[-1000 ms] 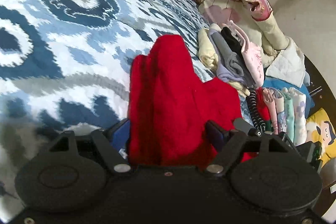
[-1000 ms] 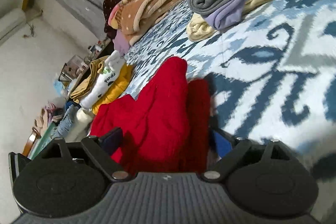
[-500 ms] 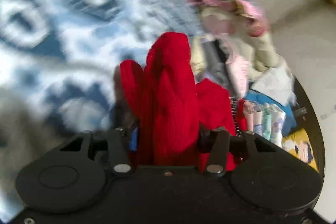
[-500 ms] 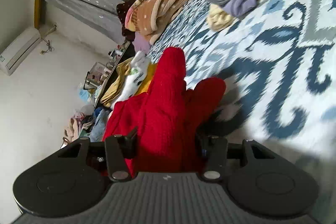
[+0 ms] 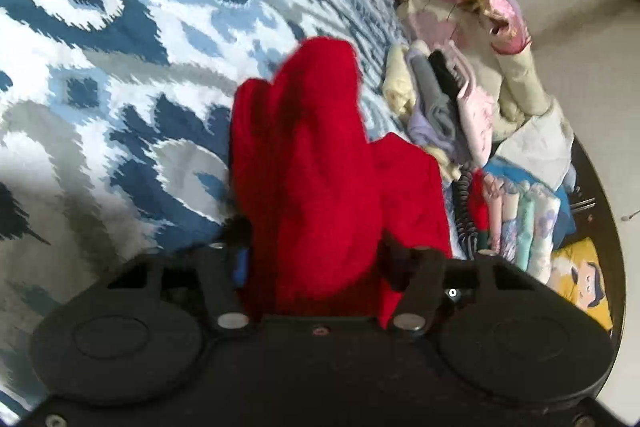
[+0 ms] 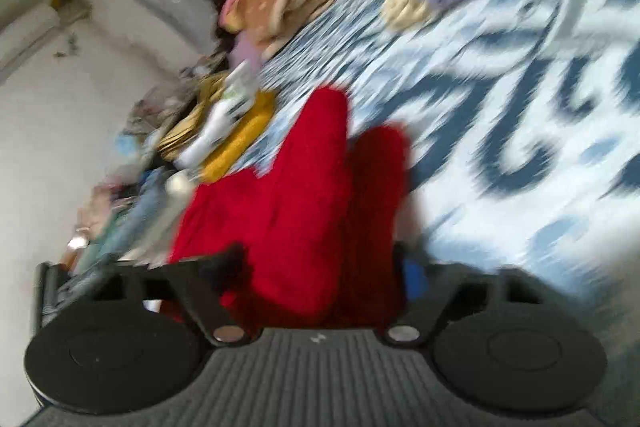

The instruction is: Fold clothes

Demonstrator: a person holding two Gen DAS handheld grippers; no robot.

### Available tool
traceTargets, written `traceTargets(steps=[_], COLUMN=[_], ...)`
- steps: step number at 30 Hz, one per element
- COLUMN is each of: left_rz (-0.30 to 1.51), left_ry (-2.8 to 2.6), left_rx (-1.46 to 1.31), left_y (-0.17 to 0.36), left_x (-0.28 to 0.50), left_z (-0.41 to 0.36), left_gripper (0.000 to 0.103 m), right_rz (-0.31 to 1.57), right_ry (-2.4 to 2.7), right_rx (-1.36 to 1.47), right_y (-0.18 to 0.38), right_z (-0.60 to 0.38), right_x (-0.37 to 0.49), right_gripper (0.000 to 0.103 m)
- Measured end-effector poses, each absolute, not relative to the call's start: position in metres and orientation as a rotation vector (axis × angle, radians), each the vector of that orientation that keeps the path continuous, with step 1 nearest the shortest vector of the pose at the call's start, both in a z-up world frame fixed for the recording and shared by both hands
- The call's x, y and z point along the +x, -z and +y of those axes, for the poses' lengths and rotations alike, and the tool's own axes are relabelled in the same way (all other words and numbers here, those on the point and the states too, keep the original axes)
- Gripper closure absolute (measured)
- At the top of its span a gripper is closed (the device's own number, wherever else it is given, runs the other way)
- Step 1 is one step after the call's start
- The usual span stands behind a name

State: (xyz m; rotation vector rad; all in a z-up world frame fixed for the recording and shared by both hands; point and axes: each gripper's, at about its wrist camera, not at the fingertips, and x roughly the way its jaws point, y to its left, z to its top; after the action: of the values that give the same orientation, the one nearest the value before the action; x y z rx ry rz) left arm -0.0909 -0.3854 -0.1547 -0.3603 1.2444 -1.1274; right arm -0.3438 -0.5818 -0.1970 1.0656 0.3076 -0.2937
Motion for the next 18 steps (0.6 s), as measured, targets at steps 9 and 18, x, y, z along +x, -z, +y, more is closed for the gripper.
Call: traceTargets(steps=[9, 18], left_rz=[1.135, 0.905], left_ry=[1.127, 0.98], left_rx=[-0.597, -0.853], left_y=[0.106, 0.069], left_x=[-0.044, 0.048], left_z=[-0.313, -0.171], left_gripper=[0.053, 0.053], right_rz=[0.189, 0.228], right_ry=[0.119, -0.157], right_rx=[1.123, 1.038], right_y=[0.157, 0.092], right_z=[-0.557, -0.488], right_x=[-0.291, -0.119], right_gripper=[0.044, 0.044])
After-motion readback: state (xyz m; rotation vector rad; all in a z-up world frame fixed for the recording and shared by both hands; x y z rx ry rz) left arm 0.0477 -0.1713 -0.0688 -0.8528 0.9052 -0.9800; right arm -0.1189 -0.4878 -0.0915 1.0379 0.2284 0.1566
